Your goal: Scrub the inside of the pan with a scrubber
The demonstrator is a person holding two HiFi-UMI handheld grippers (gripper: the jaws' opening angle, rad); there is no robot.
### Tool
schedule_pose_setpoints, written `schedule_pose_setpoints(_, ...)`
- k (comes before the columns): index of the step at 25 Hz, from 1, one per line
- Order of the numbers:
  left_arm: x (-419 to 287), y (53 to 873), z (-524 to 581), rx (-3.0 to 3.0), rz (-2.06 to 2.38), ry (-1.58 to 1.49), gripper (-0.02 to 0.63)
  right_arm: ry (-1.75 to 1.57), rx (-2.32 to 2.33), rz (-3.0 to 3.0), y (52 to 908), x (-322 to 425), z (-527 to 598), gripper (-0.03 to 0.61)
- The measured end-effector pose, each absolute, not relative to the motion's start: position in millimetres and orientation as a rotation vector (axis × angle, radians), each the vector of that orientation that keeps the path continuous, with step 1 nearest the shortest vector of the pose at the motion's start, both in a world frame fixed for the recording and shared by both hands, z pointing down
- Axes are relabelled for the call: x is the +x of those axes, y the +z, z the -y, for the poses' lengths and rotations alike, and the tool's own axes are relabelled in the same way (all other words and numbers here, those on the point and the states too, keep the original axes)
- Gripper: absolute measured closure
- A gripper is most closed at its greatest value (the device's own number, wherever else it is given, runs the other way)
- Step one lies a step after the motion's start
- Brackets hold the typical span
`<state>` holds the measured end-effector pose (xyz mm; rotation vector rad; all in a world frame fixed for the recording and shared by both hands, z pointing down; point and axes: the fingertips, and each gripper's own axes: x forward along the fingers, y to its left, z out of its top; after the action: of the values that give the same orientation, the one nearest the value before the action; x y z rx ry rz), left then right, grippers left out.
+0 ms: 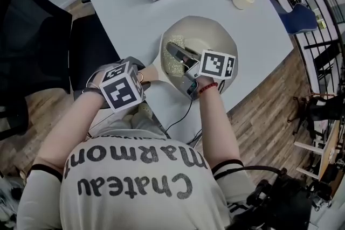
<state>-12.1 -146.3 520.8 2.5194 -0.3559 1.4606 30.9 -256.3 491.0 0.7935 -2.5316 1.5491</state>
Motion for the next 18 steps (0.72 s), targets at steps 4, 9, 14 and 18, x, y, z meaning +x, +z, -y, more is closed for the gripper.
schedule_pose_setpoints(4, -11, 520, 148, 2.53, 0.352, 1.47, 0.405, 1.629, 0.817, 2.444, 514, 21, 260, 0.52)
schedule_pose_setpoints(9, -9, 519, 145, 2.531, 0.342, 1.462, 0.399, 1.668, 0.999, 2.253, 552, 36, 269, 0.52)
schedule_pose_setpoints(14, -10, 520, 144, 2.522, 0.345, 1.478, 0.393, 1.455, 1.188, 2.033, 581, 58, 275, 0.52)
schedule_pose_setpoints(18, -10, 522, 143, 2.505, 0.357, 1.532, 0.394, 1.251, 1.285, 1.89, 586, 71, 278, 0.52)
